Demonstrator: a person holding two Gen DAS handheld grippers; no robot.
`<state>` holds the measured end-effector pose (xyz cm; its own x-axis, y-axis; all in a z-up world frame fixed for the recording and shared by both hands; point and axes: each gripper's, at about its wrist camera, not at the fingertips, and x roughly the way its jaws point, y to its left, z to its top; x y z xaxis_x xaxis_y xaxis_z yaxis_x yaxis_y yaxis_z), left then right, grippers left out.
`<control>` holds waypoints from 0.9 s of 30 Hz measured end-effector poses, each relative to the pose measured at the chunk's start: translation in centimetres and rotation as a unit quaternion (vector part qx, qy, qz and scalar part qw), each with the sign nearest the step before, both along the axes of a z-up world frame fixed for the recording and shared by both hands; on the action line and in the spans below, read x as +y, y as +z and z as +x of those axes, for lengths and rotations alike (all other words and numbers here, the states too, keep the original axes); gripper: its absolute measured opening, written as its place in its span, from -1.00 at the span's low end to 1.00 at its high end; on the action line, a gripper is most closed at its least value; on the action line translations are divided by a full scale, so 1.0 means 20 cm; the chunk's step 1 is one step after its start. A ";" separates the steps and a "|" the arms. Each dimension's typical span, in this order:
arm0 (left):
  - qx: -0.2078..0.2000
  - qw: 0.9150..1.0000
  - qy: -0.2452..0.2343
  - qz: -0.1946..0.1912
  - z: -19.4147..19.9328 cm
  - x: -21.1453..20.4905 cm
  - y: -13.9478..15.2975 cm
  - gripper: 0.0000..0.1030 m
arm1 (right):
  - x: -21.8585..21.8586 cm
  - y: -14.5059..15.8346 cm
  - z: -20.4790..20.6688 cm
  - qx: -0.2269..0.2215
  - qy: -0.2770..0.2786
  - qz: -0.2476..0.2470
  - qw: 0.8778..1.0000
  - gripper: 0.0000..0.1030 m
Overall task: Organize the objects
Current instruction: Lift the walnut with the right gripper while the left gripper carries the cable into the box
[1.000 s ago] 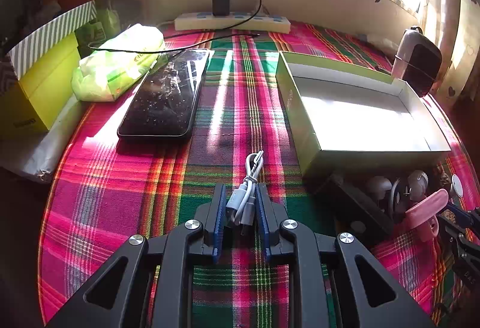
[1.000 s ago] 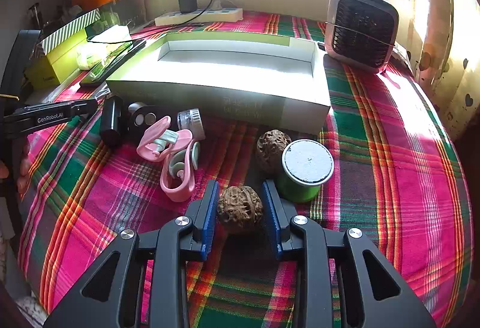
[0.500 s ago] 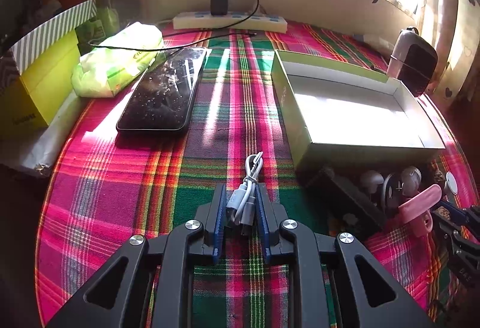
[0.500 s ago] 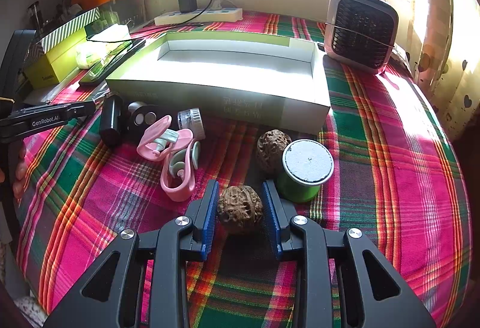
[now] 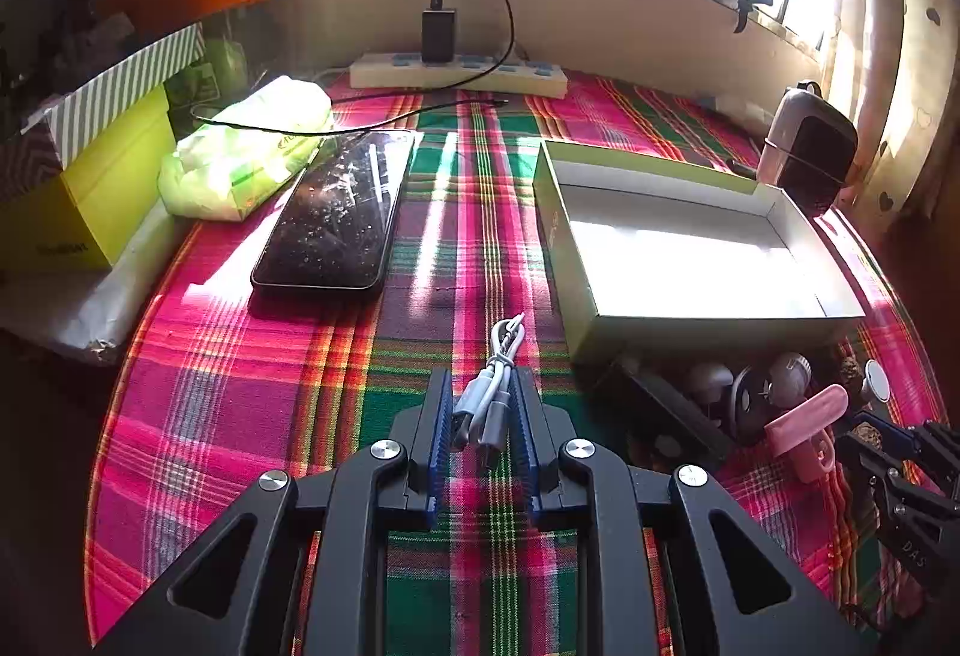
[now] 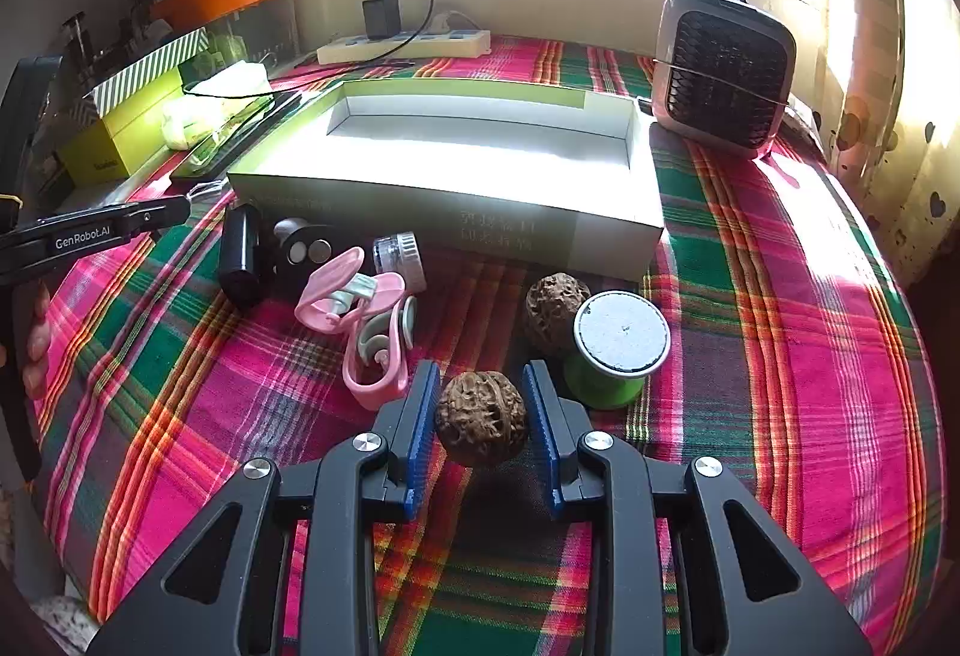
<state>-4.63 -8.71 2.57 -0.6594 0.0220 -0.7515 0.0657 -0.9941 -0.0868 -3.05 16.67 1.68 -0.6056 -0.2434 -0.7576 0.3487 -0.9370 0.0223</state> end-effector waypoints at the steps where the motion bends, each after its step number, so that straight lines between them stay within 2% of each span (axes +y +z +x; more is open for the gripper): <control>1: 0.002 1.000 0.000 0.000 0.00 0.00 0.01 -0.65 | 0.00 0.01 0.00 0.001 0.001 -0.002 1.000 -0.42; 14: 0.032 0.999 -0.024 0.020 0.00 0.06 0.17 -0.65 | -0.02 0.15 0.00 0.025 0.012 -0.023 0.999 -0.42; 27: 0.025 0.997 -0.058 0.042 -0.15 0.19 0.19 -0.65 | -0.09 0.25 -0.19 0.032 0.019 -0.042 0.998 -0.42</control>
<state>-7.72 -5.00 6.31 -0.6845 0.1628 -0.7106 -0.0566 -0.9837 -0.1709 -6.93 14.90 6.75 -0.6410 -0.3271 -0.6943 0.3864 -0.9192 0.0764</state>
